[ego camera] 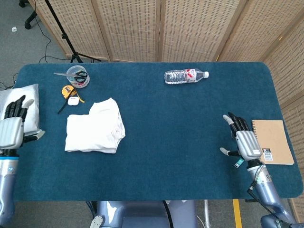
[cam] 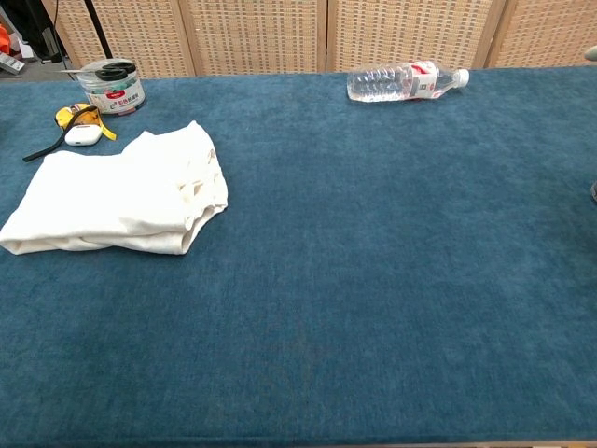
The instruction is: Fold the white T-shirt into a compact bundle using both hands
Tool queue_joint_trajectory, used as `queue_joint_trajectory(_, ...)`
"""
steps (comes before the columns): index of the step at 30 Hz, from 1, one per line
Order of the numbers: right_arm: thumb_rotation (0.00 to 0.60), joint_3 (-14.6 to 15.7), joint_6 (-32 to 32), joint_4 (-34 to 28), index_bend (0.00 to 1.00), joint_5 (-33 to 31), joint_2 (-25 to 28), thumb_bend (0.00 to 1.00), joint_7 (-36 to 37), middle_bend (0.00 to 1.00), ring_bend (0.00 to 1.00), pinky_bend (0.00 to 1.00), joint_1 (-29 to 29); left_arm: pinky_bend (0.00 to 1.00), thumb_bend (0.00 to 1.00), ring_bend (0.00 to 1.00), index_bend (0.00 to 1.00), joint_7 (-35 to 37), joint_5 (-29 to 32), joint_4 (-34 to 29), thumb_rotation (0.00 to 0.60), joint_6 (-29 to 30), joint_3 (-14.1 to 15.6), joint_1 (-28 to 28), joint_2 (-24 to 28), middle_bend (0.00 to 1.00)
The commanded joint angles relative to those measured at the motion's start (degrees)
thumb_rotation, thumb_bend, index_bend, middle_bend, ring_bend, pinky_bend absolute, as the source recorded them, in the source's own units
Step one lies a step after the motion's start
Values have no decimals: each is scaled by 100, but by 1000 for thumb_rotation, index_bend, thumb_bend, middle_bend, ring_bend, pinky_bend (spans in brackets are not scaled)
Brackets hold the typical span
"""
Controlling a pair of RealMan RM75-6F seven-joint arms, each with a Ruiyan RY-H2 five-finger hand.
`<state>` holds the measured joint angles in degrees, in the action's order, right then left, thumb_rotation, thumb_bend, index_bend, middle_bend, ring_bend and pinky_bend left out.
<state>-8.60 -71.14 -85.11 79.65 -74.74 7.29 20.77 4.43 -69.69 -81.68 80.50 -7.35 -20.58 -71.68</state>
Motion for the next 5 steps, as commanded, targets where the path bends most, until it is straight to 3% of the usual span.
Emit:
queue_joint_trajectory(1, 600, -120, -675, 393, 0, -74, -422, 0, -1358, 0, 0, 0, -112, 0, 0, 0, 0, -581, 417, -712, 600, 176, 24, 425, 511, 0)
queue_joint_trajectory(5, 600, -127, -810, 397, 0, -61, -502, 0, -1563, 0, 0, 0, -153, 0, 0, 0, 0, -836, 490, -1078, 600, 160, 15, 513, 678, 0)
